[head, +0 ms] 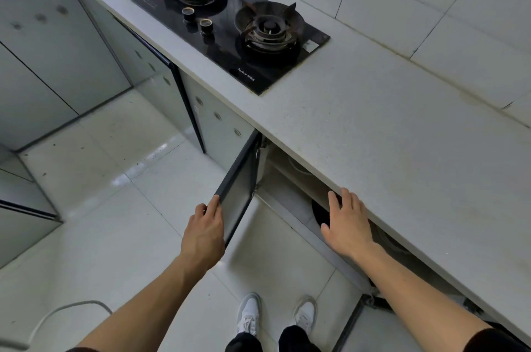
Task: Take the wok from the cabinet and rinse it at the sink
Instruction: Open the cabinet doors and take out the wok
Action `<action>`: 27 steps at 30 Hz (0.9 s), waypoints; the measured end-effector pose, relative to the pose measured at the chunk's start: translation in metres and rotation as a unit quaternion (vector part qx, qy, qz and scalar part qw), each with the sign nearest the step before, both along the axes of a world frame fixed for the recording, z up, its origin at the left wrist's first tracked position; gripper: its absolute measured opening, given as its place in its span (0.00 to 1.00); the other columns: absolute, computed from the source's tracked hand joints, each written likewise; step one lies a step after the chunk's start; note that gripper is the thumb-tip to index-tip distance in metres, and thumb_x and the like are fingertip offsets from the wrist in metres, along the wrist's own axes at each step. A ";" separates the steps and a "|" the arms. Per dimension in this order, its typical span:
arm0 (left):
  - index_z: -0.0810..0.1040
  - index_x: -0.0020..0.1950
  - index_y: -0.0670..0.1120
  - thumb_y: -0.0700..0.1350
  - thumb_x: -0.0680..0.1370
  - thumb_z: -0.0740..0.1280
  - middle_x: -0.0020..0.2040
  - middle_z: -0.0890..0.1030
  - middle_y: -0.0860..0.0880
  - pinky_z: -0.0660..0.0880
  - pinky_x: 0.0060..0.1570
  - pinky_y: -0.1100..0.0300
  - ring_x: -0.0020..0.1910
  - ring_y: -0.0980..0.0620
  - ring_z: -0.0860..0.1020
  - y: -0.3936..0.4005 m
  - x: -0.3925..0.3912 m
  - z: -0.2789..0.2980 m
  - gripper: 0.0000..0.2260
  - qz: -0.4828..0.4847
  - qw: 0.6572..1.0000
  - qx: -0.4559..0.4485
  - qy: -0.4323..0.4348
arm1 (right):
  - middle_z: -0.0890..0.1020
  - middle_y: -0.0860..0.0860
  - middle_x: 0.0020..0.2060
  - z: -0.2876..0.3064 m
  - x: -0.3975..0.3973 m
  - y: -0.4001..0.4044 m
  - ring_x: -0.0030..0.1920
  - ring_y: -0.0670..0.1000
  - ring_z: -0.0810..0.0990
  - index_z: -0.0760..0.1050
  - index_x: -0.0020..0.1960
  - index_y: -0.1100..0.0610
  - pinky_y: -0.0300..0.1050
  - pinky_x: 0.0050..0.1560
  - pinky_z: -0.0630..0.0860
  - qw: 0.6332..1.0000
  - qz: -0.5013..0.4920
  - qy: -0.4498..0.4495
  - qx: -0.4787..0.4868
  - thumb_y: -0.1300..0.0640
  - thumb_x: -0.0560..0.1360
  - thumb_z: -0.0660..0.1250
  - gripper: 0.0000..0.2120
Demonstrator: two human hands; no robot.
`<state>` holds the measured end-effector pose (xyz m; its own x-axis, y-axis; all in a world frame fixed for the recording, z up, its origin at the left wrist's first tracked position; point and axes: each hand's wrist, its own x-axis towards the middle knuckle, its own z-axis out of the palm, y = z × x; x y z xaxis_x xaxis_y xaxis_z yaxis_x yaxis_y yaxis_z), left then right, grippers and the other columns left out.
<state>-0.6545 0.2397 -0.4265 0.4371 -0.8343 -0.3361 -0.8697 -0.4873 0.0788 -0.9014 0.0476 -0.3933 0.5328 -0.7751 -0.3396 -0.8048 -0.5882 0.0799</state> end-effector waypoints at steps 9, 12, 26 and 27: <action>0.69 0.67 0.35 0.42 0.62 0.66 0.71 0.67 0.43 0.76 0.52 0.51 0.57 0.40 0.69 0.000 0.037 -0.001 0.33 0.017 0.999 -0.033 0.001 | 0.51 0.61 0.76 0.002 -0.003 -0.001 0.75 0.62 0.51 0.49 0.77 0.57 0.58 0.74 0.53 1.000 0.003 0.008 0.004 0.44 0.76 0.61 0.37; 0.72 0.62 0.34 0.42 0.59 0.68 0.66 0.71 0.42 0.76 0.49 0.51 0.52 0.40 0.71 -0.002 0.045 -0.002 0.31 0.018 0.999 -0.032 -0.004 | 0.50 0.60 0.76 0.002 -0.002 -0.002 0.76 0.62 0.50 0.49 0.77 0.57 0.58 0.74 0.52 1.000 0.001 0.010 0.005 0.44 0.76 0.61 0.36; 0.66 0.68 0.38 0.46 0.68 0.65 0.73 0.62 0.47 0.72 0.61 0.53 0.68 0.43 0.62 -0.023 0.067 0.016 0.30 0.068 0.997 -0.006 0.024 | 0.51 0.57 0.77 0.010 -0.010 -0.005 0.76 0.58 0.51 0.51 0.77 0.56 0.56 0.75 0.54 0.998 -0.029 -0.038 0.051 0.47 0.77 0.61 0.34; 0.66 0.69 0.38 0.47 0.68 0.65 0.73 0.62 0.47 0.72 0.62 0.53 0.68 0.43 0.62 -0.024 0.071 0.018 0.30 0.069 0.997 -0.007 0.029 | 0.51 0.57 0.77 0.011 -0.011 -0.004 0.76 0.58 0.51 0.51 0.77 0.55 0.56 0.75 0.54 0.997 -0.032 -0.043 0.049 0.47 0.77 0.61 0.33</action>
